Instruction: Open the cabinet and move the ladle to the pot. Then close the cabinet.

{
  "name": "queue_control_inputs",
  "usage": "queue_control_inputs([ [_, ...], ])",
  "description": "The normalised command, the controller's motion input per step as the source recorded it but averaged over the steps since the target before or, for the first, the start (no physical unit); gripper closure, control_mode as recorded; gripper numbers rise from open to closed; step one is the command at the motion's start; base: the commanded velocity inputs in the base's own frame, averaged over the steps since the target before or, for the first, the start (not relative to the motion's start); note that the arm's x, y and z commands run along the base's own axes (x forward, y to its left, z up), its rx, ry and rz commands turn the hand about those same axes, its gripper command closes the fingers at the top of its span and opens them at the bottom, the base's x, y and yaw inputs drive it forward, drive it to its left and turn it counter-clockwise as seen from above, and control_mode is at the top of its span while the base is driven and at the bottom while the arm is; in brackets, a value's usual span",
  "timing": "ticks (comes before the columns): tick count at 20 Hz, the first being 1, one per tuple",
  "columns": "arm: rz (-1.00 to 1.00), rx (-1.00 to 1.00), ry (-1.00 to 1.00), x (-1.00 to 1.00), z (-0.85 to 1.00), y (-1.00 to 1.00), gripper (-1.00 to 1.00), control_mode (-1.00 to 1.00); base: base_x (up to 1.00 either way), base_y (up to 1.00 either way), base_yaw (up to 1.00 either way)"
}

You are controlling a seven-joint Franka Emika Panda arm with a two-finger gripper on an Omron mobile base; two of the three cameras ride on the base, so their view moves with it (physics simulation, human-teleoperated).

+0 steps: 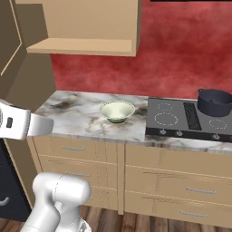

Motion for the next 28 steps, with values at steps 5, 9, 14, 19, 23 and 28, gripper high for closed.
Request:
queue_control_inputs([
  [5, 0.00, 0.00, 0.00, 0.00, 0.00, 0.00, -1.00, 1.00, 0.27, 0.05, 0.00],
  [9, 0.02, 0.00, 0.01, -0.51, -0.03, 0.00, -1.00, -1.00, 0.00, 0.00, 0.00],
  [14, 0.01, -0.01, -0.15, -0.93, 0.01, 0.10, -1.00, -1.00, 0.00, 0.00, 0.00],
  [19, 0.06, -0.11, -0.02, -0.30, 0.04, 0.73, -1.00, -1.00, 0.00, 0.00, 0.00],
  [23, 0.09, -0.17, 0.04, -0.01, 0.16, 0.94, -1.00, -1.00, 0.00, 0.00, 0.00],
  [28, 0.08, -0.16, 0.02, -0.03, 0.17, 0.72, -1.00, -1.00, 0.00, 0.00, 0.00],
])
